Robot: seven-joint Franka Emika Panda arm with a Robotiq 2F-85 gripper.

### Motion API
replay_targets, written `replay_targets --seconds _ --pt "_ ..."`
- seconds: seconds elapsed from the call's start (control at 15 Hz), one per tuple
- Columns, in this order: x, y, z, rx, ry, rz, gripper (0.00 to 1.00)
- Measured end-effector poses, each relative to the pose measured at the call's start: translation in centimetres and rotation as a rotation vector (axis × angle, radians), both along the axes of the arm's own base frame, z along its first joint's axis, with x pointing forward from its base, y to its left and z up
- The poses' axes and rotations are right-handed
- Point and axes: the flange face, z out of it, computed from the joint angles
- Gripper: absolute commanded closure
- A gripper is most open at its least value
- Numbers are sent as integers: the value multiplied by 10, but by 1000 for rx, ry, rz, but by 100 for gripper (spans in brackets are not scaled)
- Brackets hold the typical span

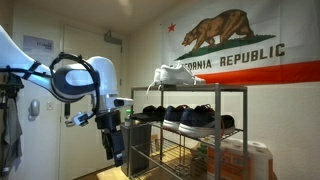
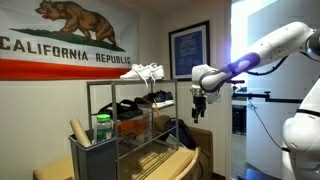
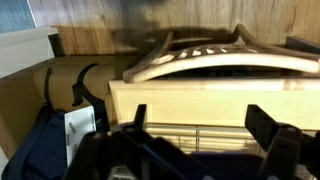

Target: Remove the left sneaker from the second shelf and place it on the third shelf

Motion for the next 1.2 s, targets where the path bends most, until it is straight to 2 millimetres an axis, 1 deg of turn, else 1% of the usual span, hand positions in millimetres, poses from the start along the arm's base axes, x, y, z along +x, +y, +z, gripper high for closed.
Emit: replay_targets --seconds 0.27,0.4,0.6,0.73,0.93,1.07,1.2 --pt "42 25 16 2 -113 -49 0" --pt "65 36 31 7 -163 -74 0" --pt "94 46 61 19 -238 -120 0" --pt "109 47 82 21 -292 -159 0" --pt "125 46 110 24 -371 -239 0" --pt "133 43 121 34 -422 -298 0" --pt "142 41 126 42 -473 -352 0"
